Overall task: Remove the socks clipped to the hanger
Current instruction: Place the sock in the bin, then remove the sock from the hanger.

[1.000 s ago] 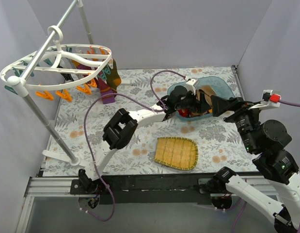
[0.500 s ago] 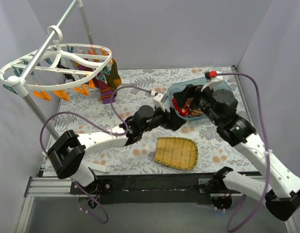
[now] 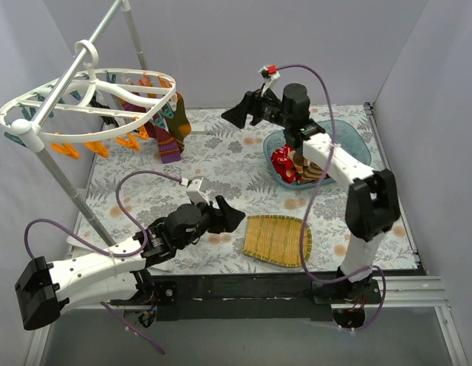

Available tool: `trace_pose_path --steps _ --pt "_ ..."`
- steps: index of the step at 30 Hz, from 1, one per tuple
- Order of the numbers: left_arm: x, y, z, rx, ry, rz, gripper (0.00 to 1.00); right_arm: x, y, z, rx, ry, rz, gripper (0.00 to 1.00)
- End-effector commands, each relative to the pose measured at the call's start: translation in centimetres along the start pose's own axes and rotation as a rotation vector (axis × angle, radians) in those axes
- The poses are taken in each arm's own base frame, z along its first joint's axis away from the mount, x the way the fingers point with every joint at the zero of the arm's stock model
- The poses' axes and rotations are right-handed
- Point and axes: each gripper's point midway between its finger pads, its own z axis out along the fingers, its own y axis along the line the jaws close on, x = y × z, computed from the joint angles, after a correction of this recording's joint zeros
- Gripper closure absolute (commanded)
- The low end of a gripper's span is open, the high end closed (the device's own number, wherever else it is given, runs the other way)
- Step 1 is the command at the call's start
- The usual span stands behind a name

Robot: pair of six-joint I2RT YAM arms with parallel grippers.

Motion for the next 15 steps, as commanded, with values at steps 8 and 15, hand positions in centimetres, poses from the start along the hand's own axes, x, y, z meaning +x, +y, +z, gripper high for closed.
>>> trace_pose_path --steps 8,15 --pt "-3.1 7.4 -4.7 -0.488 -0.112 -0.087 0.3 4.1 -3.0 11.7 -0.211 -0.002 0.003 0.06" --pt "-4.8 11.0 -9.3 -0.708 -0.207 -0.147 0.29 8.6 -4.0 16.0 -0.206 -0.033 0.071 0.03"
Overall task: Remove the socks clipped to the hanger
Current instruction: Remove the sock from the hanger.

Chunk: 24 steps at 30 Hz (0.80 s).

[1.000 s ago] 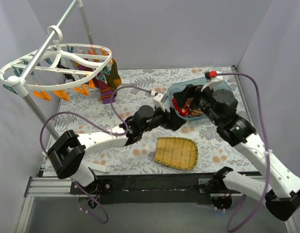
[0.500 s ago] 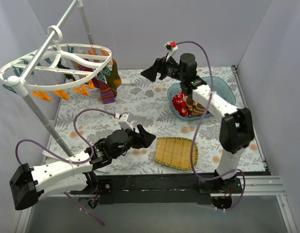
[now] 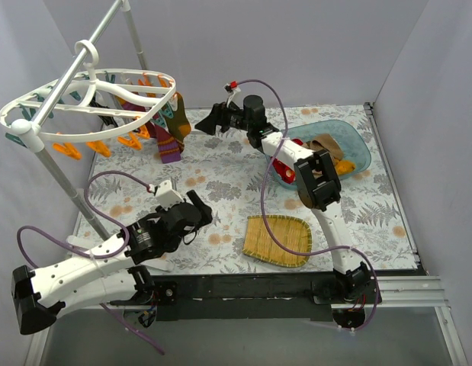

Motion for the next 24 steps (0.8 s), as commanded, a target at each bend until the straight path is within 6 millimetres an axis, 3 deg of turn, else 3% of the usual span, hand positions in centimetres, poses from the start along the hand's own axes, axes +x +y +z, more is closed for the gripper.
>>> trace_pose_path --steps 1,6,11,17,20,21,23,24 --pt "-2.8 4.4 -1.9 -0.179 -0.11 -0.066 0.29 -2.8 2.7 2.6 -0.08 -0.135 -0.041 0.03" --pt "-3.6 6.0 -3.4 -0.204 -0.118 -0.104 0.29 -1.0 3.1 4.8 -0.098 -0.173 -0.005 0.02" --pt "-3.7 6.2 -3.9 -0.205 -0.111 -0.121 0.29 -0.8 3.4 6.3 -0.099 -0.228 0.011 0.02" --pt "-4.1 5.9 -4.3 -0.18 -0.113 -0.132 0.3 -1.2 4.4 7.4 -0.098 -0.292 0.028 0.12" --pt "-4.3 5.7 -4.5 -0.158 -0.117 -0.139 0.3 -1.7 4.8 7.6 -0.093 -0.32 0.035 0.33" --pt "-4.4 5.5 -4.5 -0.147 -0.117 -0.14 0.3 -2.0 4.9 7.5 -0.092 -0.327 0.039 0.49" --pt "-4.4 5.3 -4.6 -0.133 -0.116 -0.137 0.31 -3.3 5.8 7.1 -0.097 -0.344 0.033 0.62" --pt "-4.5 4.9 -4.6 -0.117 -0.114 -0.143 0.31 -2.9 5.8 7.0 -0.088 -0.333 0.034 0.72"
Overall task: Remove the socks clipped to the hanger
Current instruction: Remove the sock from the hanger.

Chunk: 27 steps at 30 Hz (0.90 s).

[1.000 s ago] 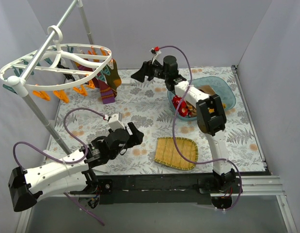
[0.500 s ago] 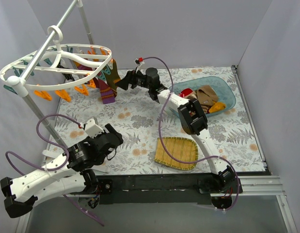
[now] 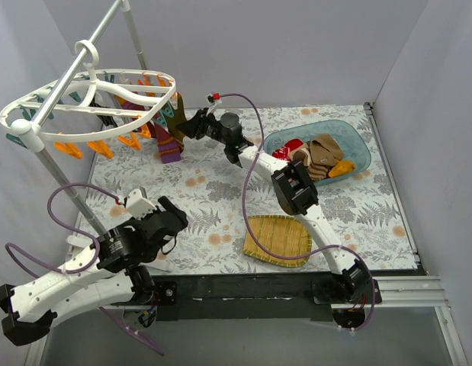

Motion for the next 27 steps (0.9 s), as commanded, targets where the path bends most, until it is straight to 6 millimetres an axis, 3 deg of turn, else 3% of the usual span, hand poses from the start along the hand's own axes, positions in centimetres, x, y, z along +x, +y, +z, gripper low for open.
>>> trace_pose_path --steps 1,2,4,5,6,7,8,9,10,11,12,13,14,20,22,23,24,26,27 --pt "-1.4 -1.4 -0.7 0.055 -0.03 -0.051 0.32 -5.3 3.8 0.3 -0.053 -0.122 -0.052 0.77" --pt "-1.4 -1.6 -0.8 0.064 -0.028 -0.056 0.32 -6.7 5.2 0.0 -0.069 -0.132 -0.067 0.82" --pt "-1.3 -1.7 -0.8 0.069 -0.021 -0.051 0.32 -6.5 5.5 -0.7 -0.057 -0.11 -0.084 0.93" --pt "-1.3 -1.7 -0.9 0.074 -0.022 -0.055 0.32 -8.7 7.6 -1.2 -0.075 -0.135 -0.109 0.97" --pt "-1.5 -1.9 -1.0 0.084 -0.023 -0.06 0.33 -7.4 7.0 -2.1 -0.048 -0.105 -0.1 0.99" --pt "-1.6 -1.9 -1.2 0.097 -0.025 -0.064 0.33 -8.1 7.6 -2.5 -0.051 -0.114 -0.123 0.99" --pt "-1.8 -2.0 -1.3 0.107 -0.028 -0.064 0.33 -9.9 9.6 -3.3 -0.07 -0.134 -0.143 0.99" --pt "-1.9 -2.1 -1.3 0.113 -0.033 -0.067 0.34 -10.2 10.2 -3.7 -0.078 -0.13 -0.152 0.99" --pt "-2.1 -2.1 -1.5 0.127 -0.036 -0.072 0.34 -9.0 10.1 -4.5 -0.072 -0.096 -0.156 0.99" --pt "-2.3 -2.3 -1.6 0.14 -0.04 -0.071 0.34 -10.6 12.0 -5.3 -0.093 -0.114 -0.176 0.99" --pt "-2.4 -2.4 -1.7 0.144 -0.044 -0.076 0.34 -10.8 12.7 -5.8 -0.099 -0.112 -0.185 0.99" --pt "-2.5 -2.4 -1.7 0.148 -0.049 -0.077 0.34 -9.6 12.6 -6.6 -0.094 -0.079 -0.18 0.99" --pt "-2.8 -2.8 -1.9 0.166 -0.051 -0.087 0.34 -10.9 14.3 -7.4 -0.111 -0.092 -0.209 0.99" --pt "-3.9 -3.9 -2.5 0.235 -0.085 -0.117 0.34 -10.3 18.5 -11.3 -0.117 -0.04 -0.29 0.99" --pt "-4.2 -4.1 -2.7 0.252 -0.093 -0.116 0.34 -9.1 19.7 -11.9 -0.118 0.004 -0.324 0.99" --pt "-4.4 -4.2 -2.8 0.26 -0.099 -0.12 0.34 -9.8 21.0 -12.5 -0.127 -0.004 -0.348 0.99" --pt "-4.6 -4.3 -2.9 0.265 -0.103 -0.119 0.34 -8.2 21.2 -12.9 -0.121 0.035 -0.359 0.99" --pt "-5.0 -4.5 -3.1 0.277 -0.116 -0.109 0.34 -8.7 22.8 -13.9 -0.133 0.028 -0.381 0.99" --pt "-5.2 -4.6 -3.2 0.281 -0.124 -0.108 0.33 -7.8 23.3 -14.2 -0.144 0.049 -0.383 0.99"
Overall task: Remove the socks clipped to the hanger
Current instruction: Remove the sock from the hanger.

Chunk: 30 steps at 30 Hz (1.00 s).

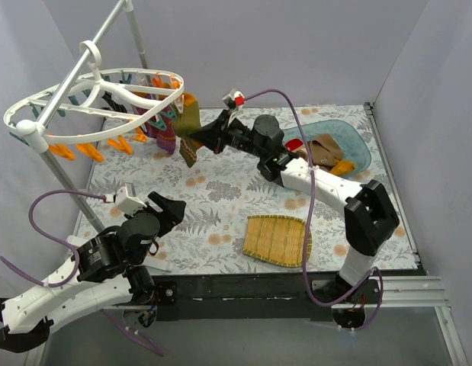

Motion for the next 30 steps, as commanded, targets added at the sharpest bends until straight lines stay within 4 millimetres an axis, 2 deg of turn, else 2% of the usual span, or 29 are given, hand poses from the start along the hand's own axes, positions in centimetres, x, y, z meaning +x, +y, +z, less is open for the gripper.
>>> trace_pose_path --steps 1,2,8,14,21,30 --pt "-1.9 -1.4 -0.4 0.048 -0.061 0.016 0.33 0.5 3.2 -1.6 -0.035 0.055 -0.083 0.99" --pt "-2.2 -1.6 -0.5 0.058 -0.068 0.01 0.32 0.1 4.1 -2.0 -0.046 0.055 -0.085 0.99" --pt "-3.2 -3.1 -0.7 0.12 -0.108 0.023 0.27 0.6 8.4 -2.9 -0.132 0.107 -0.065 0.99" --pt "-3.0 -4.8 -0.5 0.196 -0.113 0.058 0.23 0.9 12.2 -3.1 -0.213 0.136 -0.044 0.99" --pt "-3.4 -6.4 -0.6 0.281 -0.146 0.073 0.19 1.8 14.7 -2.6 -0.271 0.168 -0.027 0.99" --pt "-2.9 -6.5 0.5 0.255 -0.162 0.112 0.21 2.0 15.9 -2.2 -0.298 0.171 0.006 0.99"
